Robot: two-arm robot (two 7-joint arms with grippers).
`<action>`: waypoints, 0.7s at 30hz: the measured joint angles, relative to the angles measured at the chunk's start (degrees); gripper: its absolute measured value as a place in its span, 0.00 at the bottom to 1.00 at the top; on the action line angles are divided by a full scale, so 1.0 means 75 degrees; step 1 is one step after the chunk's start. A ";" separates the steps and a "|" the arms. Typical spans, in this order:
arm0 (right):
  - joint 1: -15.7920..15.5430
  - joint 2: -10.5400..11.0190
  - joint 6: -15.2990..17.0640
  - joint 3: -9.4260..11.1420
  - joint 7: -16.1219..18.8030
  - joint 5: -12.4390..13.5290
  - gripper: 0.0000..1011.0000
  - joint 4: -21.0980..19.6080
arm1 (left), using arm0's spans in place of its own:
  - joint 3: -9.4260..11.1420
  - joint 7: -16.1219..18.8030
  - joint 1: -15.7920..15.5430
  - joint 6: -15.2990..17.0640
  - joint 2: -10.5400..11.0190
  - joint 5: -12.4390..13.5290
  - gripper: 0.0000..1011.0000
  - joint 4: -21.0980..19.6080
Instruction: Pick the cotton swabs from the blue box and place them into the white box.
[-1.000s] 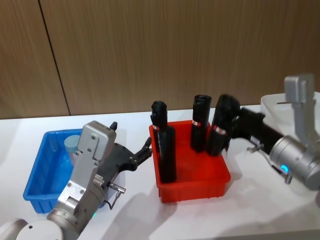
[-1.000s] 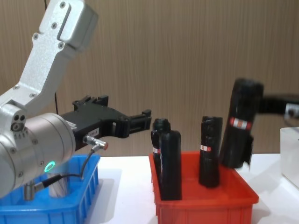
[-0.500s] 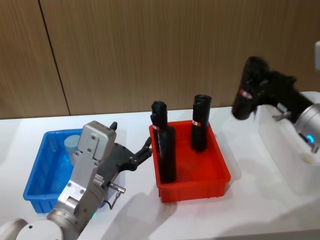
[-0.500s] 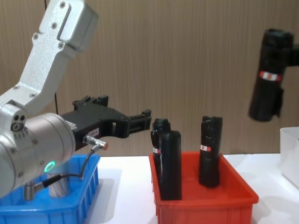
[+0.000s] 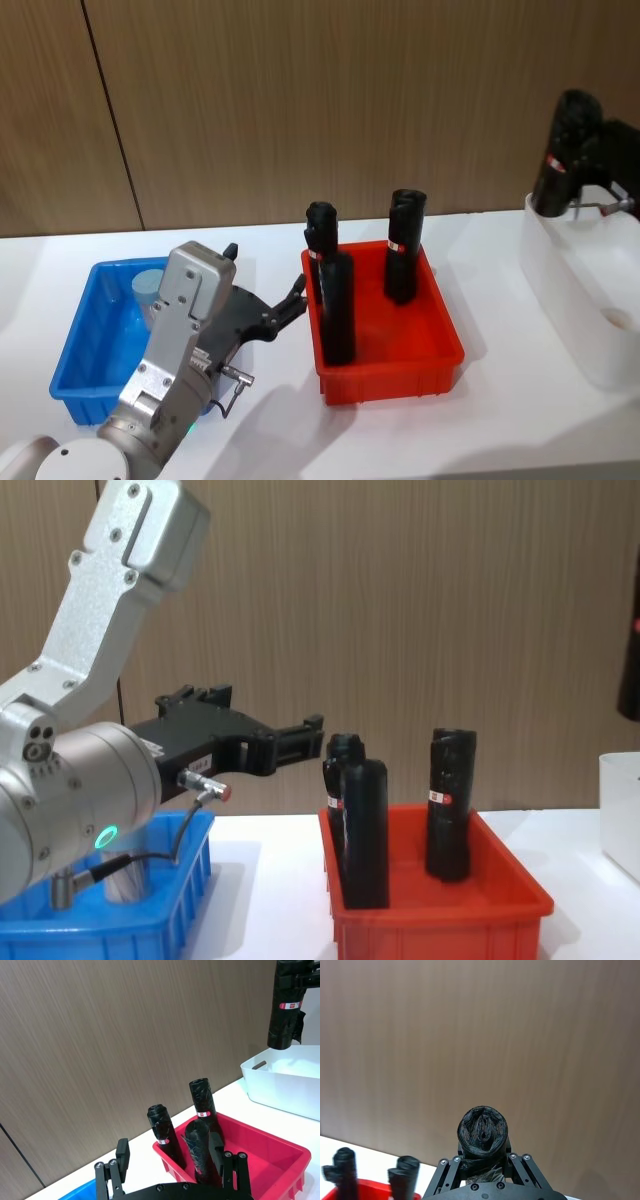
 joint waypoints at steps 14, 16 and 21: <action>0.0563 0.0069 -0.0120 0.0192 -0.0301 -0.0049 0.34 0.1428 | 0.0000 0.0000 0.0000 0.0000 0.0000 0.0000 0.99 0.0000; 0.0661 0.0070 -0.0156 0.0218 -0.0342 -0.0029 0.34 0.1710 | 0.0000 0.0000 0.0000 0.0000 0.0000 0.0000 0.99 0.0000; 0.0841 0.0067 -0.0243 0.0258 -0.0406 0.0015 0.34 0.2242 | 0.0000 0.0000 0.0000 0.0000 0.0000 0.0000 0.99 0.0000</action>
